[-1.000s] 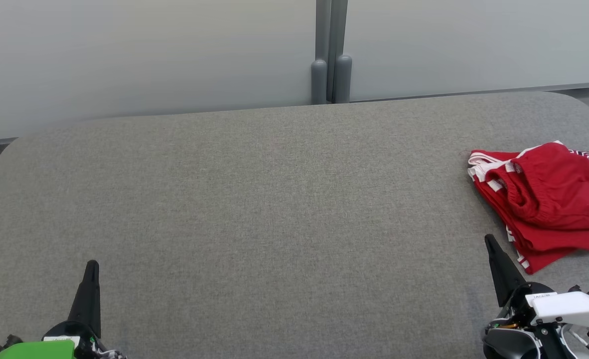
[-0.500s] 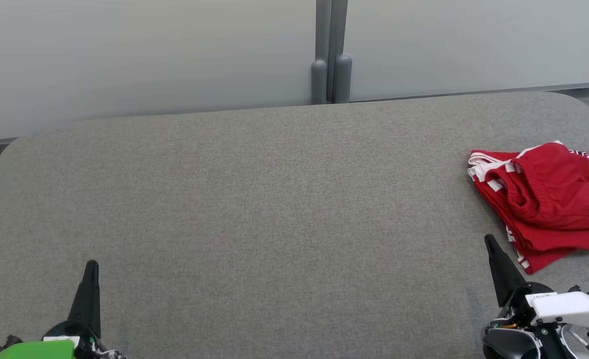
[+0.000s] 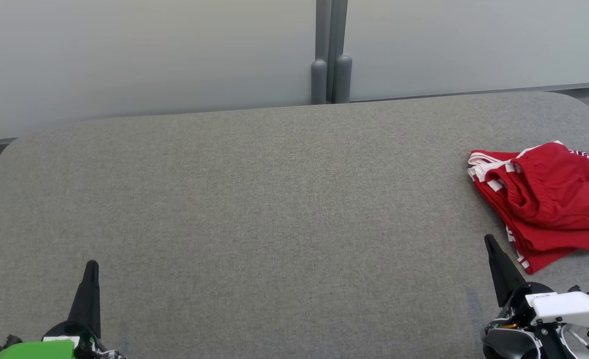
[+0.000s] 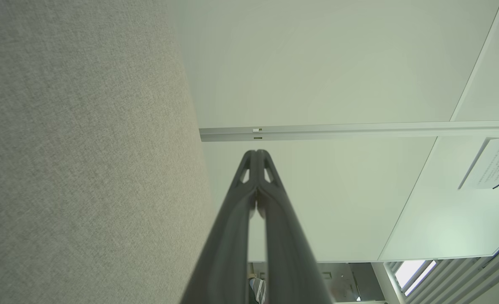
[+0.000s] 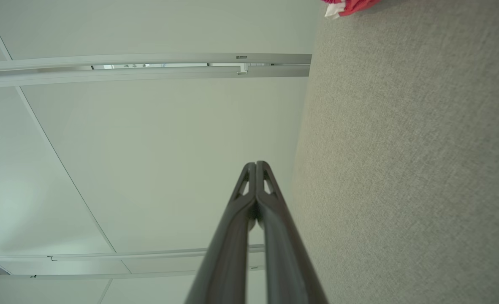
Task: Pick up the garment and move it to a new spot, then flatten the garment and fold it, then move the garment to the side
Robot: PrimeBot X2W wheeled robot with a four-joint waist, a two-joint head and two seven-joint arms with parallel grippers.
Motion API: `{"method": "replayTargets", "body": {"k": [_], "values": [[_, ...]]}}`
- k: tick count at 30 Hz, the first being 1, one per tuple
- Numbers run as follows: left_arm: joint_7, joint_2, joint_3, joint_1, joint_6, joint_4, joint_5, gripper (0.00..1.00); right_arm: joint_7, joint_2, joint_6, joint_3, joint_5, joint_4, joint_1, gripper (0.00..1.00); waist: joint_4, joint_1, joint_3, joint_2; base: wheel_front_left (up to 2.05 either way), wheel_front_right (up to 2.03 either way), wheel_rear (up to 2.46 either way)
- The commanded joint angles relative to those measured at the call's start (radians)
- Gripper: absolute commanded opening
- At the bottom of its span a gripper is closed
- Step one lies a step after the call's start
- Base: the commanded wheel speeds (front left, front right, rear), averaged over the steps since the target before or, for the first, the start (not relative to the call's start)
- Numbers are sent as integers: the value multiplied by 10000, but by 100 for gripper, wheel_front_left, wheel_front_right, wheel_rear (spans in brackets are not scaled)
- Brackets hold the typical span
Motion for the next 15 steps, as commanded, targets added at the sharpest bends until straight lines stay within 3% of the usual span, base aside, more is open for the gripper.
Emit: {"method": "replayTargets", "body": {"k": [1,15], "values": [[42,-2,29,-128,-45,-39,94,0,-39,-43,4,14,57,-9,56,0,0,0,0,39,0,0,0],[49,-16,43,-130,-43,-40,113,0,-58,-58,5,30,78,-13,55,0,0,0,0,39,0,0,0]]}}
